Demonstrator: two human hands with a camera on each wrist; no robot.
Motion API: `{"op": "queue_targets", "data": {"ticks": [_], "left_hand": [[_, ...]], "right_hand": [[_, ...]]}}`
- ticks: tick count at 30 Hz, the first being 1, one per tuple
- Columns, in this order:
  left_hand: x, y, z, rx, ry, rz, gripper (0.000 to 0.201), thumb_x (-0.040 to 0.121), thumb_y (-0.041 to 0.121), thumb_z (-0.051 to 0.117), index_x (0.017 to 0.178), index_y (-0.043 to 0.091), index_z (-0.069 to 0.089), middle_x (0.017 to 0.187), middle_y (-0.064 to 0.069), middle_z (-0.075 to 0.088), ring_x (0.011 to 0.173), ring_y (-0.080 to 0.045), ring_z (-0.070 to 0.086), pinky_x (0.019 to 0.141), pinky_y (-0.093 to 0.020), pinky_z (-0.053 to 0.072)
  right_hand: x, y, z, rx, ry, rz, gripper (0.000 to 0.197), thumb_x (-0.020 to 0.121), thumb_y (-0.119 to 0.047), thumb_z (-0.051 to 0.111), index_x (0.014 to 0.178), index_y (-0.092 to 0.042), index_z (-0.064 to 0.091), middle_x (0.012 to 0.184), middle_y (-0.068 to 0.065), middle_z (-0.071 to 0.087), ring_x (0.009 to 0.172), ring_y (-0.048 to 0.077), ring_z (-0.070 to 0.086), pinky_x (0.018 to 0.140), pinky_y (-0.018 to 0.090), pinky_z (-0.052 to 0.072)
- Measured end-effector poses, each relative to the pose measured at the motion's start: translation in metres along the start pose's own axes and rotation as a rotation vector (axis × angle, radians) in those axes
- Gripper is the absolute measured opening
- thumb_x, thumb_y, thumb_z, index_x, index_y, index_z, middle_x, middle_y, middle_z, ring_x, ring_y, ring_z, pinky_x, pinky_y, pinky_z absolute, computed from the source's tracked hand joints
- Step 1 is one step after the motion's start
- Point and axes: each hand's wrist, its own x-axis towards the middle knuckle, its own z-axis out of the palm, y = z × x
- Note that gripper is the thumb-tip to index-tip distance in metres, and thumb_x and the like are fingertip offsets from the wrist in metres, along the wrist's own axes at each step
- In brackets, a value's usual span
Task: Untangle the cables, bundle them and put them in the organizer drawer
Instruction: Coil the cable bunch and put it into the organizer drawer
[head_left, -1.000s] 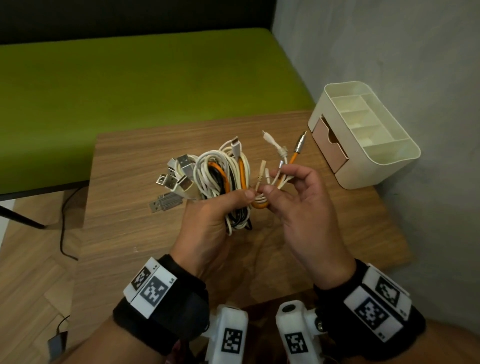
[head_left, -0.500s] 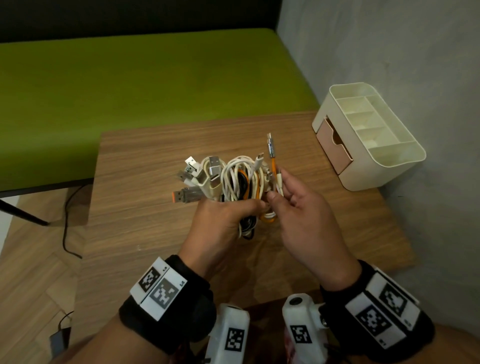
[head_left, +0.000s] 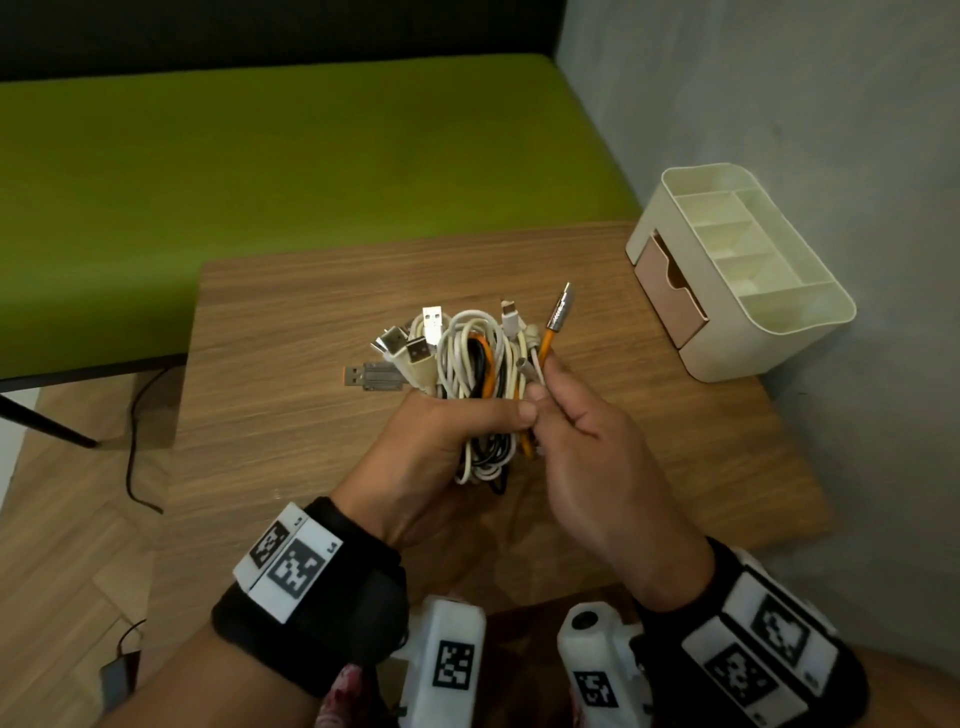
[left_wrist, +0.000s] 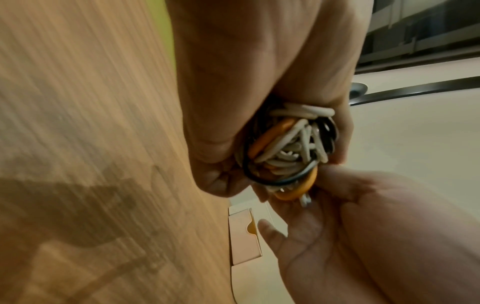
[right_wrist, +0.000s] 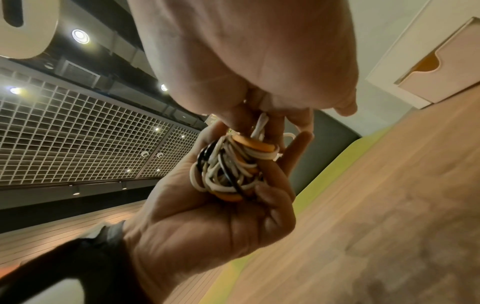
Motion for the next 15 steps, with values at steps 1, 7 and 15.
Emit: {"op": "queue_targets", "data": {"ticks": [1,7,15], "left_hand": [[-0.0011,0.0008,0.0009,0.001,-0.02,-0.001,0.044,0.069,-0.001,0.073,0.112,0.0,0.068,0.103,-0.021,0.07,0.092,-0.03,0.071,0.074,-0.034,0.058],[-0.0015,-0.0009,0.0051,-0.005,-0.046,0.028,0.049,0.073,-0.005,0.07,0.121,-0.002,0.063,0.117,-0.025,0.067,0.112,-0.037,0.065,0.095,-0.044,0.054],[-0.0054,-0.0015,0.0032,0.007,-0.043,0.023,0.042,0.065,0.007,0.078,0.106,0.005,0.068,0.088,-0.017,0.068,0.068,-0.024,0.068,0.046,-0.028,0.053]], "right_hand": [[0.0001,-0.0006,0.0002,-0.023,-0.006,-0.006,0.045,0.106,-0.031,0.037,0.151,-0.033,0.032,0.154,-0.019,0.036,0.144,-0.001,0.028,0.121,0.032,0.022],[-0.0006,0.0028,0.0041,-0.032,0.0,-0.055,0.045,0.107,-0.022,0.036,0.151,-0.028,0.034,0.158,-0.013,0.03,0.148,0.002,0.017,0.124,0.042,0.011],[0.005,0.0023,0.0006,-0.131,-0.059,-0.107,0.042,0.103,-0.042,0.035,0.145,-0.044,0.04,0.156,-0.037,-0.009,0.149,-0.003,-0.004,0.124,0.046,0.012]]}}
